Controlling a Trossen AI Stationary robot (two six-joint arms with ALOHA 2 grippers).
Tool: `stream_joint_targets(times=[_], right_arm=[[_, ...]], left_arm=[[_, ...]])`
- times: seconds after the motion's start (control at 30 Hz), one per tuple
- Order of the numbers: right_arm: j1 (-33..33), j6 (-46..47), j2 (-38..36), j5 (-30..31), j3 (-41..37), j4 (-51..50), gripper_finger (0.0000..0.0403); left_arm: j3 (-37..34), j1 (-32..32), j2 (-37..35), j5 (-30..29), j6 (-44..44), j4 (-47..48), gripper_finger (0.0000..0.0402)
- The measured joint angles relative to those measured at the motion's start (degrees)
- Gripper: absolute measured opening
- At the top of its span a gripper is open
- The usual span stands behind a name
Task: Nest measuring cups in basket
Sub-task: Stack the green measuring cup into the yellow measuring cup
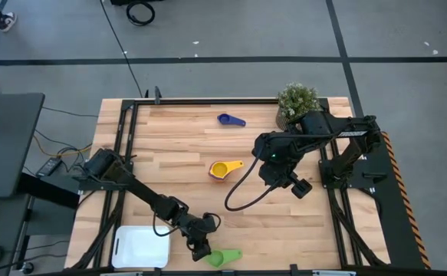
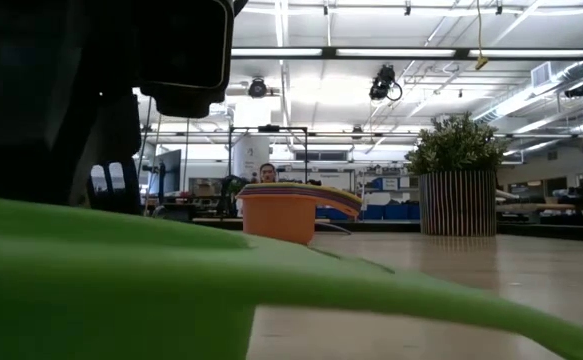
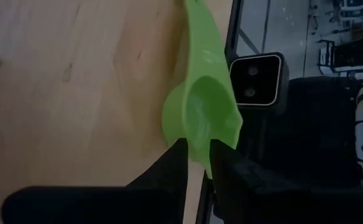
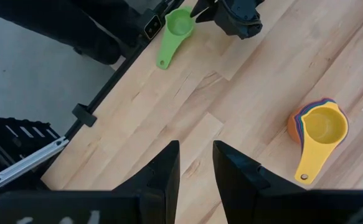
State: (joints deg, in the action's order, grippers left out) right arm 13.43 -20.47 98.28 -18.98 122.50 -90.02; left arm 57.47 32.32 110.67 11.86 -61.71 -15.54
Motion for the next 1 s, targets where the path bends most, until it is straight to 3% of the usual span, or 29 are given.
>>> stream_joint_targets(times=[0.17,0.3,0.53,0.83,1.0], right_arm=[[0.0,0.0,0.0,0.0,0.0,0.0,0.0103],[0.0,0.0,0.0,0.0,0.0,0.0,0.0103],[0.0,0.0,0.0,0.0,0.0,0.0,0.0103],[0.0,0.0,0.0,0.0,0.0,0.0,0.0103],[0.0,0.0,0.0,0.0,0.0,0.0,0.0103]], left_arm=[[0.0,0.0,0.0,0.4,-0.1,0.3,0.0075],[0.0,-1.1,0.0,4.0,1.1,2.6,0.0068],[0.0,-3.3,0.0,11.7,2.8,5.3,0.0007],[-0.1,-7.3,-1.1,22.5,2.7,7.3,0.0004],[0.0,-11.0,-3.4,24.0,3.2,7.0,0.0004]])
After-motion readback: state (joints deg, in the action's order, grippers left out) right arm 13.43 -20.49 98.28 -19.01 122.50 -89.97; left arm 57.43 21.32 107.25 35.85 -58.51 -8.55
